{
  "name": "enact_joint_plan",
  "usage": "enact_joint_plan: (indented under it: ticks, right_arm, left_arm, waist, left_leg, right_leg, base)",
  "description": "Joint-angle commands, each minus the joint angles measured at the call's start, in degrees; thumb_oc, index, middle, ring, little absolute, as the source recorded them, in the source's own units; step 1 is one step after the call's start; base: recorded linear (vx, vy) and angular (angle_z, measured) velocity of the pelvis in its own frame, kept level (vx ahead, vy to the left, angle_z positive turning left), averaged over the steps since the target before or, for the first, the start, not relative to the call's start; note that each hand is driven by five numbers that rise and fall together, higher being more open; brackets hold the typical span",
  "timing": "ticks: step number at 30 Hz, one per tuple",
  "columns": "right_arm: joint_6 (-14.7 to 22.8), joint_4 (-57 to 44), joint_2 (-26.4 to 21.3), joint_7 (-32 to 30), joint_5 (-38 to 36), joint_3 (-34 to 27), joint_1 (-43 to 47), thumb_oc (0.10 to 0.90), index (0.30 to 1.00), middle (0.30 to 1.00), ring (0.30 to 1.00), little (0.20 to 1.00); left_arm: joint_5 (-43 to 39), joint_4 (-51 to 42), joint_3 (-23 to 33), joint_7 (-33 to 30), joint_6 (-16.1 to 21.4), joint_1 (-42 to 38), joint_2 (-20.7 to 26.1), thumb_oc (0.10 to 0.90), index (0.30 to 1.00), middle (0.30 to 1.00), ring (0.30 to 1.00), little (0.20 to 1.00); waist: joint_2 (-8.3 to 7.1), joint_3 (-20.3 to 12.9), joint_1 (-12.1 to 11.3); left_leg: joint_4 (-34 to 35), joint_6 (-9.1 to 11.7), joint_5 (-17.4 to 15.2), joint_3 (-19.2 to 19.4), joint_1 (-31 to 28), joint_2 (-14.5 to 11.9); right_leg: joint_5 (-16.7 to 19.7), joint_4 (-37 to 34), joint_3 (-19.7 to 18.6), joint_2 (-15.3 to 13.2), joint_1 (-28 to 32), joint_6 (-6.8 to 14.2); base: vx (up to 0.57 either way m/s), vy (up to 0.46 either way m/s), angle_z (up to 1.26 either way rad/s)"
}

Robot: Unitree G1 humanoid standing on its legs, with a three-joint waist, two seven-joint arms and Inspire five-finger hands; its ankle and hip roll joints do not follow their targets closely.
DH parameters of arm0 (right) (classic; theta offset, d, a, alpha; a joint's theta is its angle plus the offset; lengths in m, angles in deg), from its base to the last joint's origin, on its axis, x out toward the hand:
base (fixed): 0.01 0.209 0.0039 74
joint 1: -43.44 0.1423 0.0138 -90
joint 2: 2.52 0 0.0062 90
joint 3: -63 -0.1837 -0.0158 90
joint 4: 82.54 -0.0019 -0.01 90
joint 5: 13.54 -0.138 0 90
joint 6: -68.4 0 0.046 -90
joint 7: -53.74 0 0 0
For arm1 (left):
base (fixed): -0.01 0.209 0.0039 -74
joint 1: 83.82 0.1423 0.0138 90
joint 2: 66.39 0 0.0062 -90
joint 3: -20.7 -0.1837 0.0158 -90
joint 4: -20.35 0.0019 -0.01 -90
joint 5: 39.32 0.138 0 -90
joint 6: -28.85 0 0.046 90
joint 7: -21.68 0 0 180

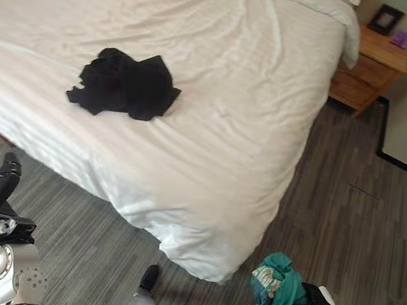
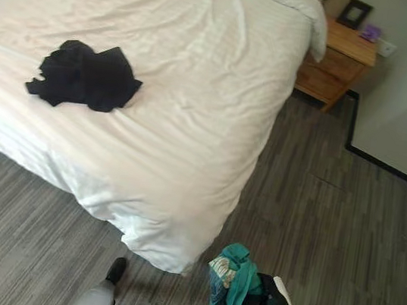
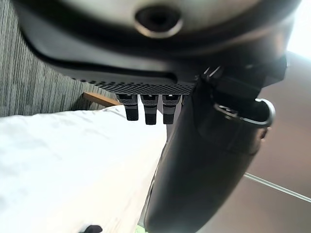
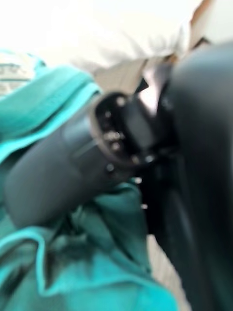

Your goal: Pick up bed clothes into laundry basket.

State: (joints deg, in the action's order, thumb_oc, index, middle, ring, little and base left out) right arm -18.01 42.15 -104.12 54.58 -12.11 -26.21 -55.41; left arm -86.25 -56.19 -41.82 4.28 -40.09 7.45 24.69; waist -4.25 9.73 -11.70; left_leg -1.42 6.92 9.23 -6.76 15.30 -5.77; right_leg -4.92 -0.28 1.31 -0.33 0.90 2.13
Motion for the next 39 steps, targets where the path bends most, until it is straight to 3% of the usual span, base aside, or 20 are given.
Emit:
enact_joint_plan:
  ticks: [1,4,7,10,12,13,15,20,21,24,25,27,28,29,31,32,33,35,37,39]
  right_arm:
    - [2.08,-3.91,-2.40,-2.22,-2.58,-5.44,-5.79,0.400,0.300,0.300,0.300,0.300]
    - [1.84,-4.09,-2.74,-2.65,-3.16,-8.25,-7.97,0.400,0.300,0.300,0.300,0.300]
    - [1.94,-3.82,-4.16,-3.27,-4.22,-9.90,-7.51,0.400,0.300,0.300,0.300,0.300]
    - [2.16,-4.17,-5.45,-3.33,-5.09,-10.50,-6.48,0.400,0.300,0.300,0.300,0.300]
    - [2.27,-4.76,-5.94,-3.37,-5.26,-10.37,-5.70,0.400,0.300,0.300,0.300,0.300]
    - [2.47,-5.44,-5.95,-3.43,-5.99,-9.63,-3.24,0.400,0.300,0.300,0.300,0.300]
    - [2.64,-5.06,-5.41,-3.96,-6.26,-9.07,-2.11,0.400,0.300,0.300,0.300,0.300]
    - [4.25,-6.40,-1.57,-4.78,-10.73,-6.04,1.92,0.400,0.300,0.300,0.300,0.300]
    - [4.28,-6.12,-1.39,-4.58,-10.74,-5.06,2.52,0.400,0.300,0.300,0.300,0.300]
    - [4.33,-4.38,-0.70,-3.76,-11.57,-4.32,2.04,0.400,0.300,0.300,0.300,0.300]
    - [4.55,-2.44,-0.69,-2.82,-11.85,-4.12,0.58,0.400,0.300,0.300,0.300,0.300]
    - [4.68,-1.49,-2.33,-1.88,-12.06,-3.75,0.16,0.400,0.300,0.300,0.300,0.300]
    - [4.95,-1.11,-2.70,-1.69,-12.50,-3.36,-0.02,0.400,0.300,0.300,0.300,0.300]
    - [5.09,-0.37,-3.12,-1.56,-12.38,-3.26,0.35,0.400,0.300,0.300,0.300,0.300]
    - [5.23,0.67,-4.05,-0.82,-12.62,-2.54,0.84,0.400,0.300,0.300,0.300,0.300]
    - [5.37,0.86,-4.99,-0.57,-12.88,-2.62,1.57,0.400,0.300,0.300,0.300,0.300]
    - [5.37,1.03,-6.47,-0.09,-13.29,-2.31,1.83,0.400,0.300,0.300,0.300,0.300]
    - [5.64,1.44,-6.68,0.09,-13.57,-2.54,1.92,0.400,0.300,0.300,0.300,0.300]
    - [5.79,1.80,-6.79,0.23,-13.96,-2.74,1.13,0.400,0.300,0.300,0.300,0.300]
    - [5.82,2.56,-6.54,0.10,-13.98,-2.44,0.96,0.400,0.300,0.300,0.300,0.300]
  left_arm:
    - [5.22,-4.66,-2.25,0.86,4.89,-5.50,7.74,0.800,0.900,0.900,0.900,0.900]
    - [7.02,-3.30,-2.77,-0.42,5.10,-7.66,9.11,0.800,0.900,0.900,0.900,0.900]
    - [8.93,-2.24,-2.77,-1.20,4.78,-9.60,12.79,0.800,0.900,0.900,0.900,0.900]
    - [10.12,-0.56,-3.22,-1.70,4.76,-12.43,18.48,0.800,0.900,0.900,0.900,0.900]
    - [10.81,1.03,-3.96,-1.60,4.33,-14.00,21.74,0.800,0.900,0.900,0.900,0.900]
    - [11.01,4.20,-6.44,-0.99,3.72,-17.45,29.19,0.800,0.900,0.900,0.900,0.900]
    - [10.99,4.63,-8.00,-1.33,3.96,-19.89,31.19,0.800,0.900,0.900,0.900,0.900]
    - [15.24,6.13,-14.03,-2.61,3.31,-28.00,44.24,0.800,0.900,0.900,0.900,0.900]
    - [16.21,6.88,-15.77,-2.32,3.12,-30.09,46.25,0.800,0.900,0.900,0.900,0.900]
    - [19.57,5.97,-20.56,-1.50,1.88,-35.06,49.97,0.800,0.900,0.900,0.900,0.900]
    - [21.61,7.83,-26.25,0.78,0.23,-40.26,52.15,0.800,0.900,0.900,0.900,0.900]
    - [24.69,13.75,-37.58,4.89,-3.32,-49.94,56.36,0.800,0.900,0.900,0.900,0.900]
    - [26.85,16.35,-44.08,4.92,-3.85,-56.80,57.57,0.800,0.900,0.900,0.900,0.900]
    - [28.95,18.40,-48.20,5.66,-4.12,-60.34,58.33,0.800,0.900,0.900,0.900,0.900]
    - [33.82,21.88,-55.25,7.12,-5.36,-66.00,58.63,0.800,0.900,0.900,0.900,0.900]
    - [35.63,24.73,-58.24,6.99,-5.82,-68.13,58.86,0.800,0.900,0.900,0.900,0.900]
    - [38.09,26.58,-62.16,7.33,-6.43,-73.06,58.60,0.800,0.900,0.900,0.900,0.900]
    - [40.26,33.45,-71.29,9.01,-6.94,-81.15,56.60,0.800,0.900,0.900,0.900,0.900]
    - [43.26,37.77,-77.00,10.53,-7.95,-86.84,54.33,0.800,0.900,0.900,0.900,0.900]
    - [45.69,41.40,-78.72,9.91,-8.76,-88.68,52.91,0.800,0.900,0.900,0.900,0.900]
  waist:
    - [-1.56,-4.26,5.19]
    - [-0.30,-4.93,8.45]
    - [0.87,-5.81,9.68]
    - [1.60,-6.56,9.92]
    - [2.08,-6.89,9.82]
    - [2.89,-8.55,9.99]
    - [2.65,-8.66,9.52]
    - [2.41,-8.84,9.00]
    - [2.47,-8.88,9.11]
    - [3.06,-9.17,9.56]
    - [3.42,-9.70,10.36]
    - [4.03,-9.38,11.43]
    - [4.16,-8.83,11.68]
    - [3.61,-8.25,11.46]
    - [3.50,-8.40,11.82]
    - [3.28,-7.99,11.35]
    - [3.94,-8.27,12.22]
    - [3.53,-8.29,12.81]
    - [3.64,-8.37,14.06]
    - [3.76,-8.14,14.85]
  left_leg:
    - [2.05,-1.15,1.01,0.36,2.34,-3.16]
    - [5.80,0.51,2.68,4.19,0.48,-8.99]
    - [6.42,2.19,2.93,5.70,1.25,-12.23]
    - [6.42,3.49,2.76,5.34,0.55,-13.47]
    - [6.42,3.75,2.58,4.97,0.00,-13.11]
    - [6.02,3.81,0.69,6.43,-1.68,-11.82]
    - [5.55,3.30,0.05,6.58,-1.98,-10.96]
    - [0.90,0.53,-4.69,6.19,-0.53,-5.14]
    - [-0.14,-0.01,-5.57,6.09,0.15,-4.53]
    - [-0.99,-1.16,-6.91,5.40,0.19,-3.14]
    - [0.55,-2.21,-6.85,5.32,-1.13,-1.81]
    - [1.64,-3.19,-7.04,5.94,-2.85,-0.52]
    - [1.15,-3.43,-7.07,5.83,-2.89,0.17]
    - [1.08,-3.52,-7.15,6.01,-3.21,0.58]
    - [2.43,-3.53,-6.70,6.28,-4.51,0.97]
    - [3.17,-3.24,-6.89,7.03,-5.79,0.57]
    - [3.79,-3.12,-6.44,7.11,-5.60,0.60]
    - [4.73,-3.04,-6.05,7.67,-5.75,0.07]
    - [5.22,-3.04,-5.67,8.15,-5.65,-0.10]
    - [5.33,-3.08,-5.49,8.51,-5.48,-0.09]
  right_leg:
    - [-5.03,5.32,-0.87,-3.14,-1.49,3.60]
    - [-5.93,6.52,-0.12,-4.50,-1.62,4.44]
    - [-6.38,6.48,0.05,-6.43,-0.48,5.91]
    - [-5.85,5.06,-0.65,-8.97,1.75,7.39]
    - [-5.32,4.14,-1.01,-10.23,2.80,8.27]
    - [-1.03,0.79,-2.10,-14.27,3.34,10.59]
    - [0.38,-0.42,-2.46,-15.82,2.79,11.14]
    - [14.92,-0.64,-4.86,-20.66,-1.48,11.43]
    - [16.32,-0.05,-5.79,-20.63,-2.25,11.53]
    - [15.80,2.43,-9.30,-18.19,-2.58,10.96]
    - [11.56,2.78,-11.29,-13.57,-4.10,10.91]
    - [5.69,1.81,-10.06,-8.26,-7.02,10.03]
    - [4.30,1.59,-9.75,-7.16,-6.34,9.97]
    - [5.17,0.43,-8.73,-7.73,-5.82,10.55]
    - [4.79,-1.01,-10.39,-6.30,-4.92,10.38]
    - [5.53,-1.97,-8.23,-7.11,-4.69,10.91]
    - [6.04,-2.80,-8.99,-6.75,-4.80,11.04]
    - [6.02,-3.58,-9.12,-6.37,-5.23,11.13]
    - [6.20,-4.10,-9.57,-6.08,-5.51,11.21]
    - [6.49,-4.41,-9.67,-6.18,-5.88,11.46]
  base:
    - [-0.02,0.194,0.04]
    - [0.01,0.221,0.35]
    - [0.08,0.249,0.01]
    - [0.15,0.311,0.08]
    - [0.17,0.421,-0.11]
    - [0.18,0.587,-0.20]
    - [0.11,0.432,-0.15]
    - [0.05,0.310,-0.08]
    - [0.04,0.294,0.09]
    - [0.09,0.291,0.09]
    - [0.13,0.315,-0.01]
    - [0.11,0.328,-0.13]
    - [0.00,0.179,-0.04]
    - [0.00,0.123,0.19]
    - [0.05,0.080,0.01]
    - [0.06,0.058,-0.22]
    - [0.04,0.072,-0.39]
    - [0.03,0.064,-0.26]
    - [0.03,0.050,-0.07]
    - [0.01,0.038,-0.08]
